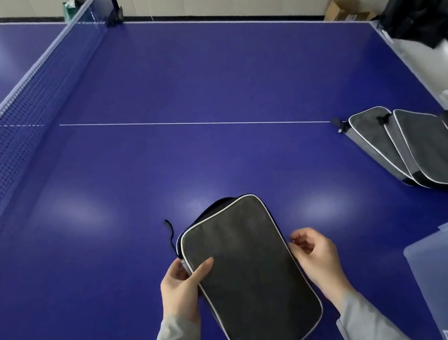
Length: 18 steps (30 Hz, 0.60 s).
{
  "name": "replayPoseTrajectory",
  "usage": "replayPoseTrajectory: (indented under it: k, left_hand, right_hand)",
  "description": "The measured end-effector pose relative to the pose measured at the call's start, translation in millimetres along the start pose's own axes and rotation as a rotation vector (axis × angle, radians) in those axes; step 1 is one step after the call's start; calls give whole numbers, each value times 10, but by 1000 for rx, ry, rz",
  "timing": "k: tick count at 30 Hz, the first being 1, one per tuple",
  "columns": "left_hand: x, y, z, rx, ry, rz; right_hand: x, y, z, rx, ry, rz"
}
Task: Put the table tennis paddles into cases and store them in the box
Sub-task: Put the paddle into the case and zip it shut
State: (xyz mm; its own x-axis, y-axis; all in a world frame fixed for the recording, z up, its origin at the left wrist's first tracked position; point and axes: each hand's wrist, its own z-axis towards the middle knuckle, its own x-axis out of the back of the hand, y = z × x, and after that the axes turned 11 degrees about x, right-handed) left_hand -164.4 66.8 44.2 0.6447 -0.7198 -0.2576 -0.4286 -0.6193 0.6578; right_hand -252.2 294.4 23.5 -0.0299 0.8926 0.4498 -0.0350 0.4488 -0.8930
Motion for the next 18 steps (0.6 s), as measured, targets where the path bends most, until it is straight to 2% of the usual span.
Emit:
replayPoseTrajectory:
  k: [6,10,15,18]
  left_hand:
    - [-171,156,-312,-141,-153,39]
    - [-158,278,-447,-215,-257,83]
    - [-60,471,-537,-275,-336,162]
    - [-20,578,-554,-346,-373,242]
  right_hand:
    - [303,-185,-57,-54,62,48]
    - [501,-280,-96,-84,-57,-50]
    - [631,-420,-150,-107,-291,-148]
    - [616,-516,-160,-111,-331,-180]
